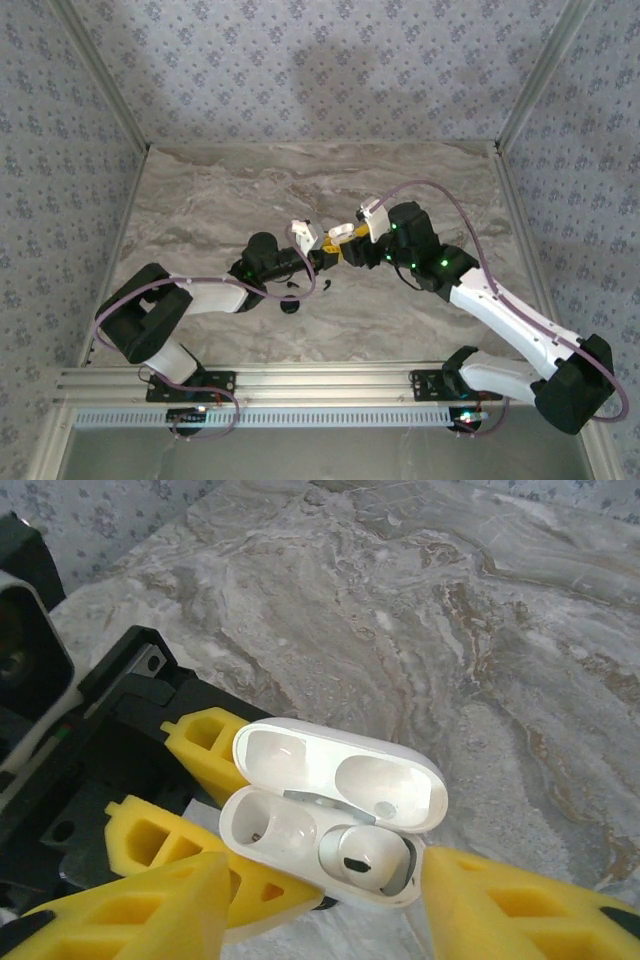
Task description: Insert the wireless bluetooth earbuds into the charging case
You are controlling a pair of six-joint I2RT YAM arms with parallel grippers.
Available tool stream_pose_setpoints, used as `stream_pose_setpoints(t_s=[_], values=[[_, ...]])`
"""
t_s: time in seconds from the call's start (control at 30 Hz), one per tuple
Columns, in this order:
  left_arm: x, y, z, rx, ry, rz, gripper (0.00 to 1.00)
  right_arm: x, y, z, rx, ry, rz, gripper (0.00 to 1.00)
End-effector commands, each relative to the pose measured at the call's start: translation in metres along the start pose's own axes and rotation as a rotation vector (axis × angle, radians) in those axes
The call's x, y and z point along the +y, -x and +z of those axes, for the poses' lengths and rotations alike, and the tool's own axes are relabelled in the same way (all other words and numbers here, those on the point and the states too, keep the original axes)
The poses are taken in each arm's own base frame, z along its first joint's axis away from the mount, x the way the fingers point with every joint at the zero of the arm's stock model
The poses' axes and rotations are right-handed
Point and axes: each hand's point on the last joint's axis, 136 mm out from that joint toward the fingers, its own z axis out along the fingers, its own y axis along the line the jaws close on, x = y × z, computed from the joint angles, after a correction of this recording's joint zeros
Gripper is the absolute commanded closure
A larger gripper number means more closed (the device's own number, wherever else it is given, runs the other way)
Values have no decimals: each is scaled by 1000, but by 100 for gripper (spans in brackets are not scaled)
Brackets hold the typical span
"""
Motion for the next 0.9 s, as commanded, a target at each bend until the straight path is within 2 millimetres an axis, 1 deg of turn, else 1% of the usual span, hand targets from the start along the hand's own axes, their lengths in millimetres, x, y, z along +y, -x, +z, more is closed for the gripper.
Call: stream_pose_setpoints(t_s=[0.0,0.13,0.33,0.47,0.57,0.67,0.77,0.87], values=[[-3,26,0,-64,0,50,84,8,29,-20,-75,59,41,43],[-4,25,-2,-58,-3,55,84,-1,34,-26,-91,75,122,41],[-5,25,-3,-53,-5,61,84,-14,31,-28,-80,108,243,40],[-5,25,-3,-51,-5,62,85,-16,32,-27,-84,141,283,41],[-6,23,-3,-44,-9,60,85,-15,32,-23,-68,164,298,44],[-6,23,-3,-42,-12,60,84,-14,27,-18,-26,171,308,44],[-6,24,-3,-43,-12,61,85,-16,20,-13,10,160,311,39],[-7,26,-4,-46,-12,64,85,-21,13,-8,37,141,325,36]])
